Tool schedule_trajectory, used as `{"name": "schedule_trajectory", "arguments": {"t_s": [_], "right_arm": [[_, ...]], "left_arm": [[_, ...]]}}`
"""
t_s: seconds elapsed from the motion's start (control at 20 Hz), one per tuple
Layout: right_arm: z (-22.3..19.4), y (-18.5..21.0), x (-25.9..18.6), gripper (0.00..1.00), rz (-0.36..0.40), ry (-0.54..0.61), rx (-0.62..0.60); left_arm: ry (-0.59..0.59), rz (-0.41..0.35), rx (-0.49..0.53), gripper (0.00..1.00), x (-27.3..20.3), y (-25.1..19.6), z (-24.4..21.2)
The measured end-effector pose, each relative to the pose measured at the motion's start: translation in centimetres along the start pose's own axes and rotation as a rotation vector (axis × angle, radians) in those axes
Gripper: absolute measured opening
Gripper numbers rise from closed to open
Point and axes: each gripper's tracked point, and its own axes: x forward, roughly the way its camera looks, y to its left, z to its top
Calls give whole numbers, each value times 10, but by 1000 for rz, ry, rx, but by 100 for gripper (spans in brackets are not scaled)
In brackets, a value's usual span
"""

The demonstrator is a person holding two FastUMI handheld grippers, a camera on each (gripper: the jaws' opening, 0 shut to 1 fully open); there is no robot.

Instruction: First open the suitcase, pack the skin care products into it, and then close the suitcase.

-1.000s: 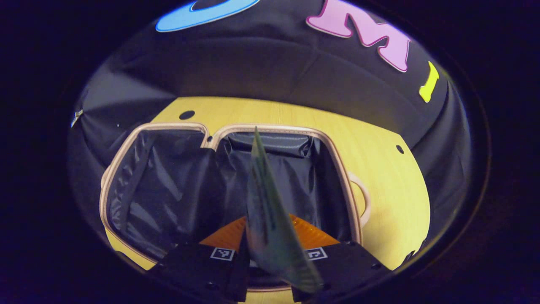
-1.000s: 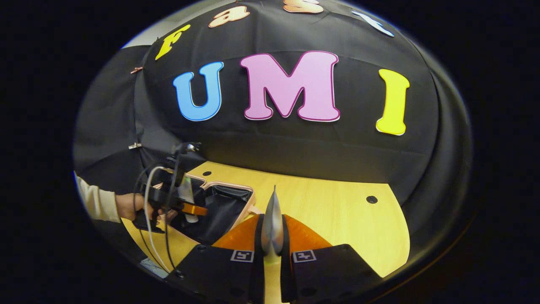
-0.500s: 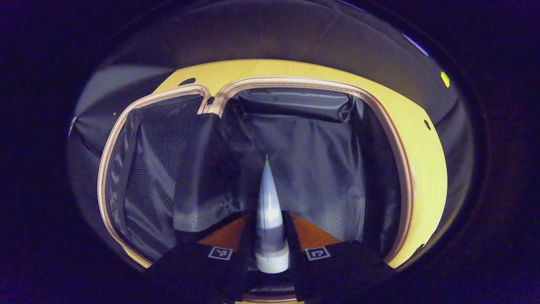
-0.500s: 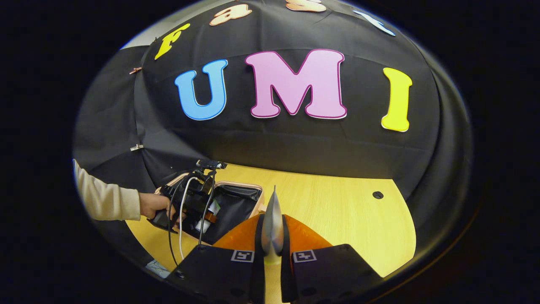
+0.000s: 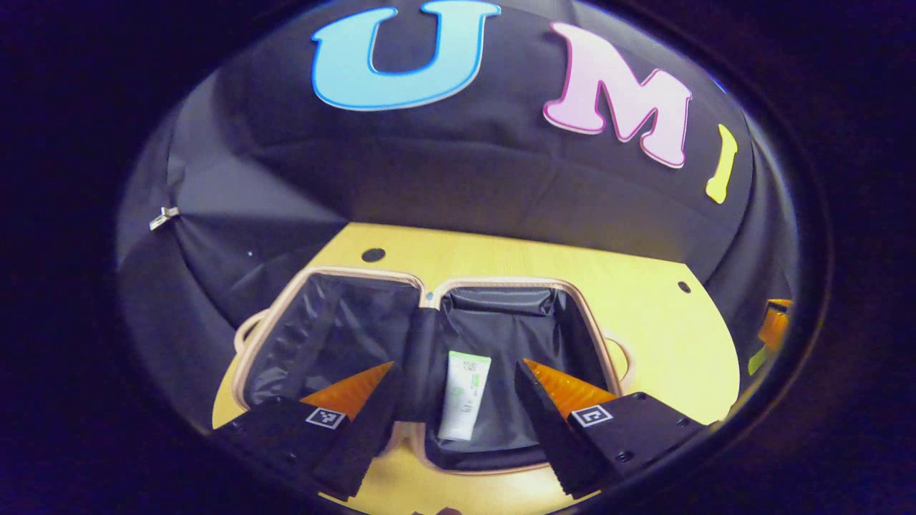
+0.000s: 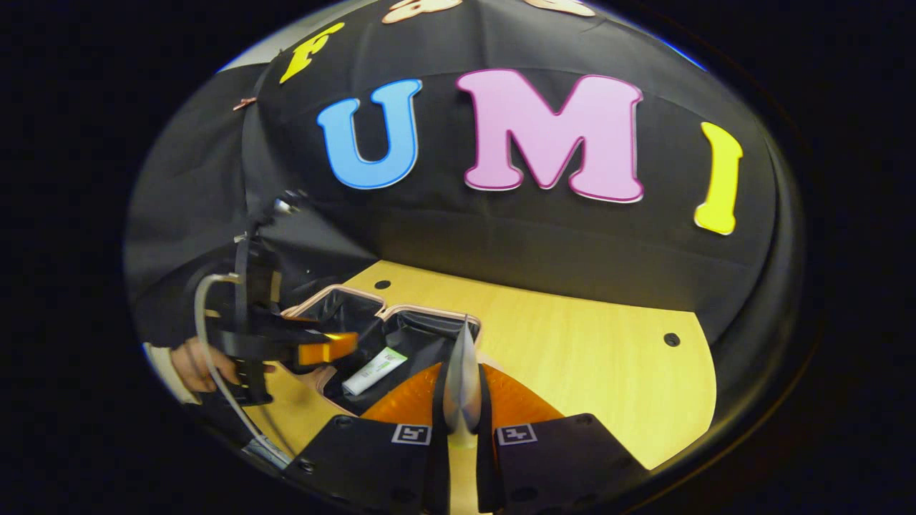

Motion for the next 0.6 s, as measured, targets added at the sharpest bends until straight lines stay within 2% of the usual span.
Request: {"name": "schedule_trajectory", "arguments": {"t_s": [0.2,0.3,0.4,0.55,0.6], "right_arm": [[-41,43,67,18,51,130,-7],[-78,56,96,18,47,243,25],[-117,59,123,18,13,352,33],[-150,61,151,18,-14,419,-61],[-158,65,154,18,-14,455,-48]], "left_arm": [[-74,27,-61,96,-71,42,-12],[-74,45,-72,96,-90,57,-31],[-97,109,-54,96,-107,76,-46],[-79,112,-87,97,-126,78,-67],[-71,101,-112,96,-130,77,-74]]}}
